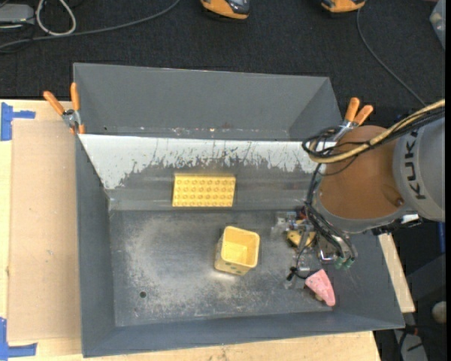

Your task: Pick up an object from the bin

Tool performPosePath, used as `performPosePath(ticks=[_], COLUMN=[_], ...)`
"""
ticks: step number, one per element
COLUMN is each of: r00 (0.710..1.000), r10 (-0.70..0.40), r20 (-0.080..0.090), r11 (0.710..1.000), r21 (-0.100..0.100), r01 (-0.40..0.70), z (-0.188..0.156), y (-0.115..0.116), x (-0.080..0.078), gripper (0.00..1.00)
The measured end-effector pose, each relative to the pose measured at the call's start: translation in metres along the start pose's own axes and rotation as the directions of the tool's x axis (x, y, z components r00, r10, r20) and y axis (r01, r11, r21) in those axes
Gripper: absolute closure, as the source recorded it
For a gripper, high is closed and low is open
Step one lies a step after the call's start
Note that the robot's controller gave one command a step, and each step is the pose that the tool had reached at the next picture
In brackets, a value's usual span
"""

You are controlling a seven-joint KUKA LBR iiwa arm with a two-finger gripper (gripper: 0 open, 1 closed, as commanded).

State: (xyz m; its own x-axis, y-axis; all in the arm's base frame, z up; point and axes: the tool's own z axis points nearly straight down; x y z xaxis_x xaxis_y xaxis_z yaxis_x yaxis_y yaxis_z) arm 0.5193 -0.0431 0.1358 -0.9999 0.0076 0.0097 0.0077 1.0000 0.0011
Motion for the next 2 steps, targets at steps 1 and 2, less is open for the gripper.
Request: performPosePath(ticks=[1, 2], r00=[1.000, 0.996], r10=[-0.002, -0.084], r20=[0.008, 0.008], r11=[1.000, 0.996], r21=[0.001, 0.002], r01=[0.002, 0.084], z=[-0.004, 0.041], y=[0.000, 0.035], x=[-0.002, 0.019], gripper=[0.00, 0.00])
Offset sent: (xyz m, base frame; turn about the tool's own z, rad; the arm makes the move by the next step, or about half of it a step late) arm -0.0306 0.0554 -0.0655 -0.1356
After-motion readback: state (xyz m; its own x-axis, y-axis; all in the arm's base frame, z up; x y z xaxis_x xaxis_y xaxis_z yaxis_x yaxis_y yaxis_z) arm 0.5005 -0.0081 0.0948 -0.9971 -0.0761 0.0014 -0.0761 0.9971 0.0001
